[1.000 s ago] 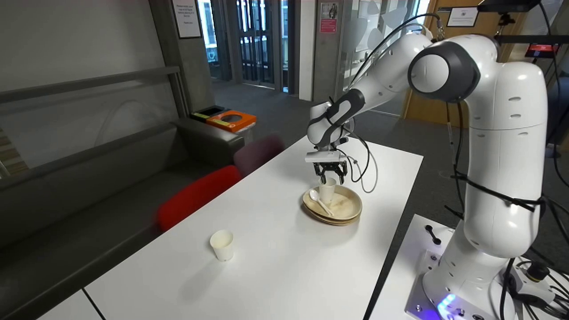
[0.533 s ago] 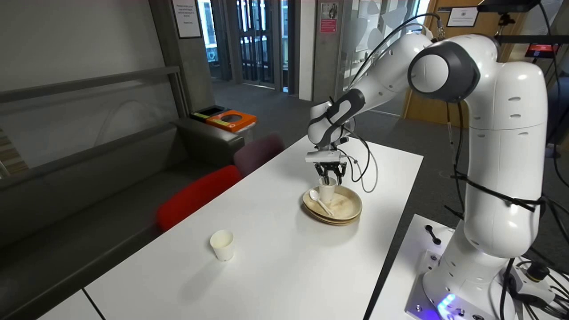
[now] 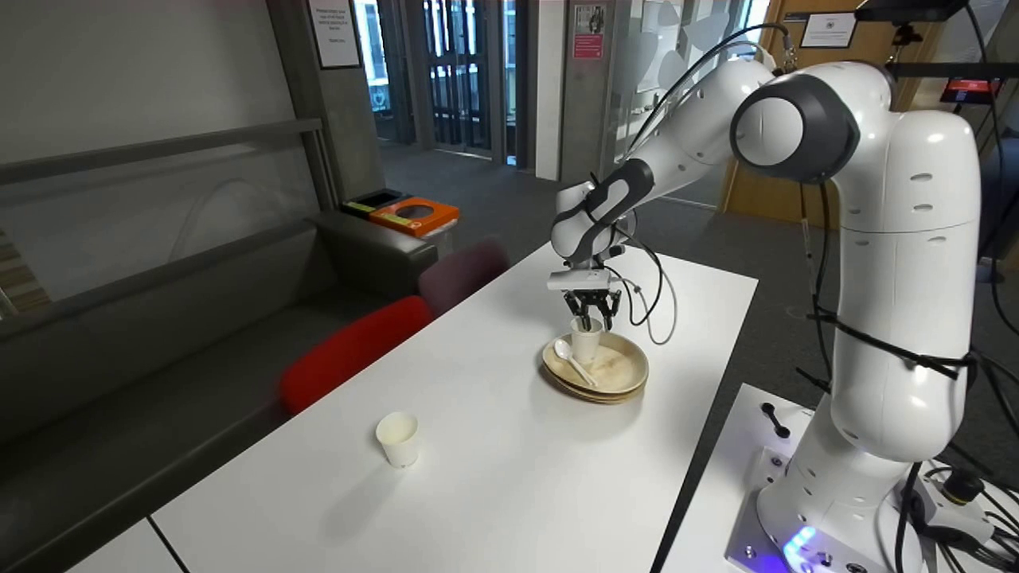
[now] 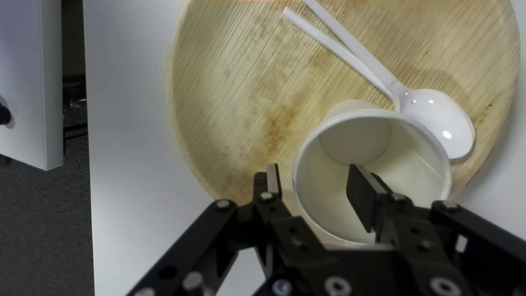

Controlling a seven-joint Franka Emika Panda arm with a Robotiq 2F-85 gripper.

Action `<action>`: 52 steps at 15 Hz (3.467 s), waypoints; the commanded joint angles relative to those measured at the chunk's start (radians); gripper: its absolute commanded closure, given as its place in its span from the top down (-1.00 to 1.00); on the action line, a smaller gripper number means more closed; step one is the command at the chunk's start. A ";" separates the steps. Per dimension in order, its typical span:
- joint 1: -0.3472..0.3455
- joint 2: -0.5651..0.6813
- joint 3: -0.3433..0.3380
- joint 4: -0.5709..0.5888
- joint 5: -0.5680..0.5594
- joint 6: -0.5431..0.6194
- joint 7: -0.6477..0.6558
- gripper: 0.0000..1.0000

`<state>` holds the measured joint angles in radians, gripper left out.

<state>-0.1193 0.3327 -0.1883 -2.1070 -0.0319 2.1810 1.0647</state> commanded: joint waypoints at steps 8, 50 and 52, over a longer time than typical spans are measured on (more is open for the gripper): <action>0.009 -0.009 -0.018 0.027 0.007 -0.043 0.005 -0.31; 0.016 -0.131 -0.021 -0.101 -0.009 0.205 0.096 -0.99; 0.014 -0.107 -0.017 -0.080 -0.004 0.151 0.098 -0.99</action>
<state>-0.1180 0.2293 -0.1933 -2.1726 -0.0308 2.3235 1.1229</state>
